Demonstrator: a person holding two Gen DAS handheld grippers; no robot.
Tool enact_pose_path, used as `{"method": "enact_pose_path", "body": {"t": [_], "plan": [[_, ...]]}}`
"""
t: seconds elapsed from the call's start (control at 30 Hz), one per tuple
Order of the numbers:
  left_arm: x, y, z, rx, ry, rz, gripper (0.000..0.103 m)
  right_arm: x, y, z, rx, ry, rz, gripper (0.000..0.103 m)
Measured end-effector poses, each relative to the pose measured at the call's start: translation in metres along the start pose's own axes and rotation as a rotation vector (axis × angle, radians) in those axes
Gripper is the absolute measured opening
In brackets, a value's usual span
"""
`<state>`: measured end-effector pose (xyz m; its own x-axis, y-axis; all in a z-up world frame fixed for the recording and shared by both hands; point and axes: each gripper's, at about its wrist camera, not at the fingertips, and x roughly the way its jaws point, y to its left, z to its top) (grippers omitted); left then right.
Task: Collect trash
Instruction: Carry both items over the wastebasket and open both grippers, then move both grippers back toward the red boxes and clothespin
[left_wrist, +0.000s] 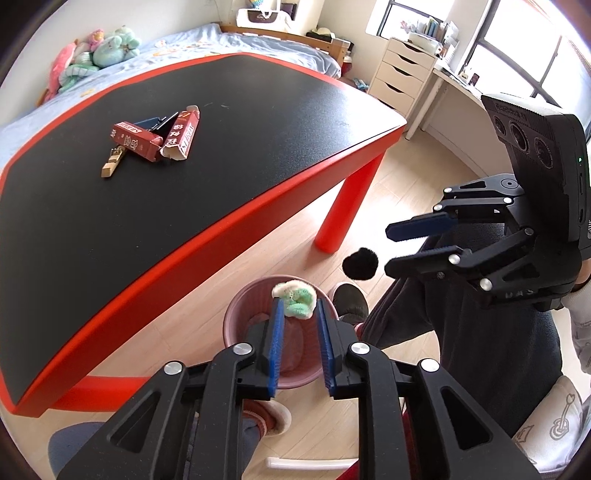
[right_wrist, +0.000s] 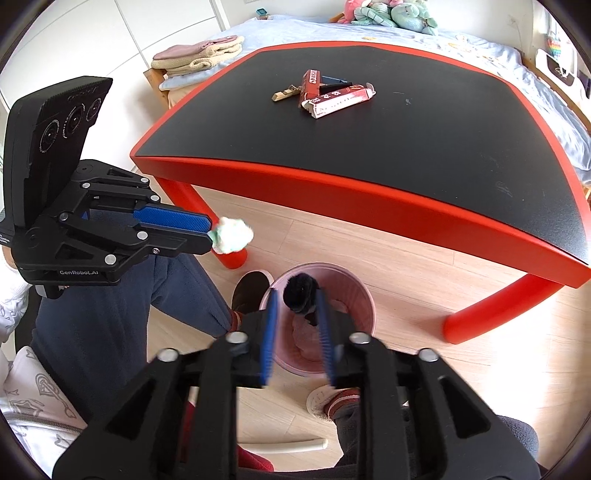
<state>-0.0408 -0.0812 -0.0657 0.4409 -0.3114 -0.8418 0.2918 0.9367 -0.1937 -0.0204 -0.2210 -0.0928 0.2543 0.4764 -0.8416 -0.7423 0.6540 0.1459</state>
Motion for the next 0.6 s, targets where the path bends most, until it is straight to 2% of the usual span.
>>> {"method": "enact_pose_path", "body": {"t": [0.03,0.07,0.1,0.17,0.37,0.6], "plan": [[0.0,0.001,0.0,-0.008,-0.005,0.001,0.044,-0.002,-0.001,0.0,0.008,-0.01,0.009,0.081],[-0.002,0.003,-0.001,-0.016,-0.012,-0.006,0.059,-0.003,-0.002,0.0,0.014,-0.015,0.01,0.088],[-0.003,0.003,-0.001,-0.021,-0.022,-0.005,0.075,-0.003,-0.003,-0.001,0.017,-0.012,0.004,0.09],[-0.008,0.005,-0.001,-0.034,-0.053,-0.003,0.089,-0.002,-0.004,-0.001,0.02,-0.007,-0.002,0.092],[-0.015,0.01,0.0,-0.055,-0.081,0.025,0.095,-0.002,-0.003,-0.001,0.017,-0.009,-0.006,0.093],[-0.02,0.018,-0.002,-0.067,-0.088,0.051,0.095,-0.007,-0.003,0.006,0.008,-0.027,-0.006,0.095]]}}
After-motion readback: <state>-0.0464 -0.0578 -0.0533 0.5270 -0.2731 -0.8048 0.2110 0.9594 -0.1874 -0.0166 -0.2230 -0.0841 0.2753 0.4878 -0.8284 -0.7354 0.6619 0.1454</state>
